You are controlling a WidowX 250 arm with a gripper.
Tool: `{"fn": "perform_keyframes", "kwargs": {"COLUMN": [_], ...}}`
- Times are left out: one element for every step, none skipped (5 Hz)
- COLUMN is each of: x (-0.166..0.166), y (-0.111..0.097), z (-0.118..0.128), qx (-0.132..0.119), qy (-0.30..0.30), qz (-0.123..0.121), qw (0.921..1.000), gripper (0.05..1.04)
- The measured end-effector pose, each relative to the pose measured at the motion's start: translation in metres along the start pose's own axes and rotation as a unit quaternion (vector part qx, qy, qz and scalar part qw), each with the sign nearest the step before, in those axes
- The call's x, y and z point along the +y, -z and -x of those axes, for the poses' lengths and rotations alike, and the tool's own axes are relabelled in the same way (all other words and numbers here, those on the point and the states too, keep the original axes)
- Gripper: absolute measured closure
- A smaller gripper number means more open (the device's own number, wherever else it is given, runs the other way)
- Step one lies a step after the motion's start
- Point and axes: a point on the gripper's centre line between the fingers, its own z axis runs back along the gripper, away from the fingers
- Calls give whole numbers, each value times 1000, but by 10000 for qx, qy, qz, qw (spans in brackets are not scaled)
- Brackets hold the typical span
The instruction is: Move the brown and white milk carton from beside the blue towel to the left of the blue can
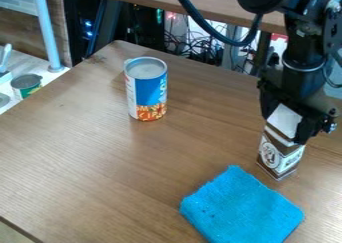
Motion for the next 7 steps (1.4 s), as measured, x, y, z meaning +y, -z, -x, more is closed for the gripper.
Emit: {"fn": "perform_keyframes", "kwargs": {"x": [1, 6, 14, 50, 90, 127, 159], "y": [-3, -37, -74, -114, -141, -144, -146], "z": [4, 0, 3, 21, 51, 94, 138], "qx": [29, -329, -680, -1006, -1191, -1069, -891], "qy": [-44, -54, -92, -652, -1329, -2106, -2929], "qz": [-27, -120, -202, -443, -662, -819, -918], "qw": [10000, 9994, 9974, 9918, 9817, 9682, 9476], "gripper": [229, 229, 229, 229, 229, 229, 229]}}
